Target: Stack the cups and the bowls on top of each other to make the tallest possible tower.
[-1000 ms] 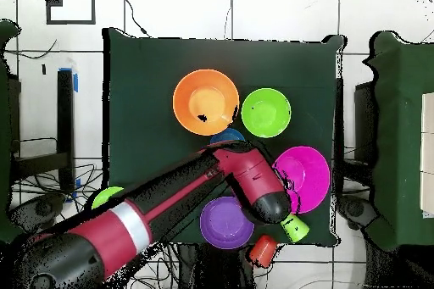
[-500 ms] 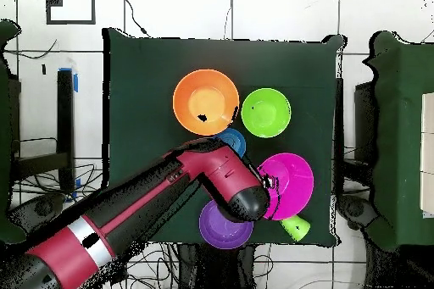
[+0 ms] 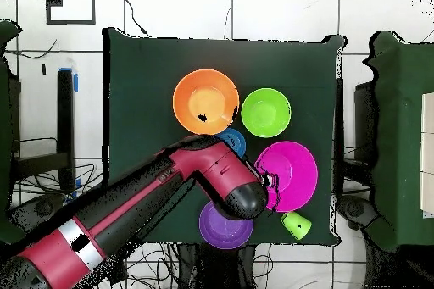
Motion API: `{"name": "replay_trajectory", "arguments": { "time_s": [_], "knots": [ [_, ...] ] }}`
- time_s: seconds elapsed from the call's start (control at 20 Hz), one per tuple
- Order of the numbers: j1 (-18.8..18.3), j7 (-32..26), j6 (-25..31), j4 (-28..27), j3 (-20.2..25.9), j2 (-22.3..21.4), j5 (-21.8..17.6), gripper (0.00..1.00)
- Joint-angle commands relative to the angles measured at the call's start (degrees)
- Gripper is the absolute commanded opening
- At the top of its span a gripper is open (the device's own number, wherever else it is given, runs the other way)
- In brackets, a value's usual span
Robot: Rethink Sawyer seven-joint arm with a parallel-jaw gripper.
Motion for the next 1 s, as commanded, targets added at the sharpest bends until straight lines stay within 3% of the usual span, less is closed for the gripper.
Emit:
{"name": "replay_trajectory", "arguments": {
  "time_s": [0.05,0.45,1.0],
  "knots": [
    [-0.85,21.35,-4.75,-6.64,1.45,1.71,-0.49,0.00],
    [-1.21,21.63,-10.04,-6.98,-3.27,1.41,-1.95,0.00],
    [-1.10,25.29,-11.34,-8.94,-4.58,3.37,2.28,0.00]
  ]
}}
